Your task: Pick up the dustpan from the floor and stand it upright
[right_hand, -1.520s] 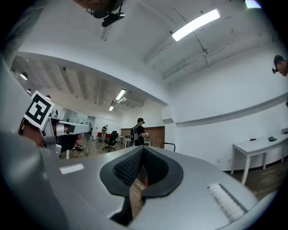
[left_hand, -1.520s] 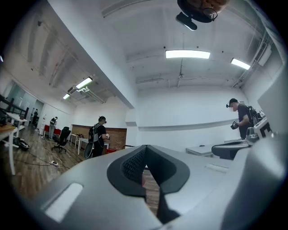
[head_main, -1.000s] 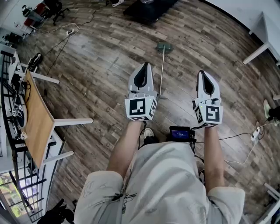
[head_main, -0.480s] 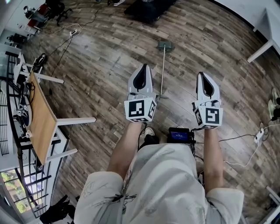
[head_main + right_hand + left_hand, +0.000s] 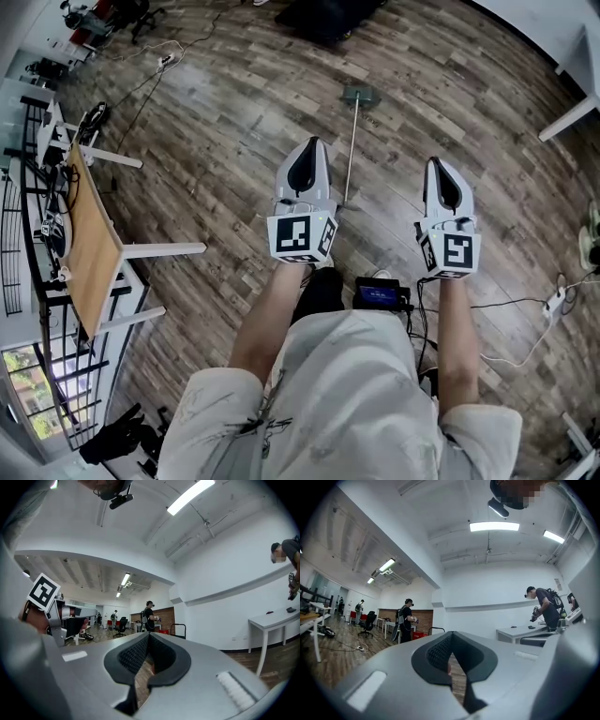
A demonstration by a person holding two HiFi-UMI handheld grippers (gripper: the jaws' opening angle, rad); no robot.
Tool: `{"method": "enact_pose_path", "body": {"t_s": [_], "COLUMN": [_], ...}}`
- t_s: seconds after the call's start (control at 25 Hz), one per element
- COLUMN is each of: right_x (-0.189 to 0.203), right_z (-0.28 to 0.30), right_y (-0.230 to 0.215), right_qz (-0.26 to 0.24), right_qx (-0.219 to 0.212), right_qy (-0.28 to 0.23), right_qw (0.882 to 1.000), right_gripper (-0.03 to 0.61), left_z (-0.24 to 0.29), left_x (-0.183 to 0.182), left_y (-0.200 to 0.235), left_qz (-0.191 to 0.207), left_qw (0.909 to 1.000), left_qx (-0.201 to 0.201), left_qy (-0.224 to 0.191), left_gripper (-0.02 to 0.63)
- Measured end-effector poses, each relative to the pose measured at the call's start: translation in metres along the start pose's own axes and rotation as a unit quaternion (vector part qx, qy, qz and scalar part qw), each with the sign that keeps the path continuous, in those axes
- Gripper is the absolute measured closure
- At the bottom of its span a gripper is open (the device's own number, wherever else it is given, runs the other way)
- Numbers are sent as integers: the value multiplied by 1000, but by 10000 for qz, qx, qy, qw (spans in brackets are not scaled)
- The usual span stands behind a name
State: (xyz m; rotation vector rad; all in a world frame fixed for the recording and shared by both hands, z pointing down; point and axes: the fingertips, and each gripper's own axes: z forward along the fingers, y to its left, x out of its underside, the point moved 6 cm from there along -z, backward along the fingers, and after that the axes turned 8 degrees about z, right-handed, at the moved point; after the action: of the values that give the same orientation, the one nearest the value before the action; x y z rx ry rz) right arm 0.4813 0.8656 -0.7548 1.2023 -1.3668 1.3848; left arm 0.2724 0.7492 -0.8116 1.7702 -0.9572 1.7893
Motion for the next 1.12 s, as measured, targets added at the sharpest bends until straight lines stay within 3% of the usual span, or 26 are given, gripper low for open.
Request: {"method": "enact_pose_path", "body": {"t_s": [0.12, 0.32, 0.44, 0.6, 0.72, 0.88, 1.0, 1.12], "right_x": [10, 24, 22, 30, 45, 76, 105, 140], "right_z": [35, 161, 264, 424, 539, 669, 748, 800], "right_y": [38, 153, 242, 388, 498, 611, 658, 664], "right_qz": [-48, -187, -280, -361, -391, -542, -588, -612], "right_qx": [-7, 54, 106, 162, 241, 287, 255, 199], "right_qy": [27, 87, 123, 132, 111, 177, 238, 290], "right_qw": [10000, 9998, 9995, 9991, 9989, 9980, 9977, 9975], "right_gripper": [572, 572, 572, 572, 572, 572, 572, 572], "left_z": [5, 38, 67, 103, 127, 160, 188, 218], "left_x": [11, 30, 34, 47, 70, 115, 150, 192], "left_y": [49, 215, 350, 565, 725, 894, 979, 1011], "left_qz": [-57, -182, -288, -327, -385, -489, -480, -415], "left_qw": [10000, 9997, 9993, 9989, 9986, 9983, 9984, 9988], "left_qx": [25, 130, 162, 210, 168, 108, 100, 95], "left_qy": [-26, -121, -177, -280, -327, -299, -283, -235], "left_gripper": [594, 594, 594, 594, 595, 595, 595, 595]}}
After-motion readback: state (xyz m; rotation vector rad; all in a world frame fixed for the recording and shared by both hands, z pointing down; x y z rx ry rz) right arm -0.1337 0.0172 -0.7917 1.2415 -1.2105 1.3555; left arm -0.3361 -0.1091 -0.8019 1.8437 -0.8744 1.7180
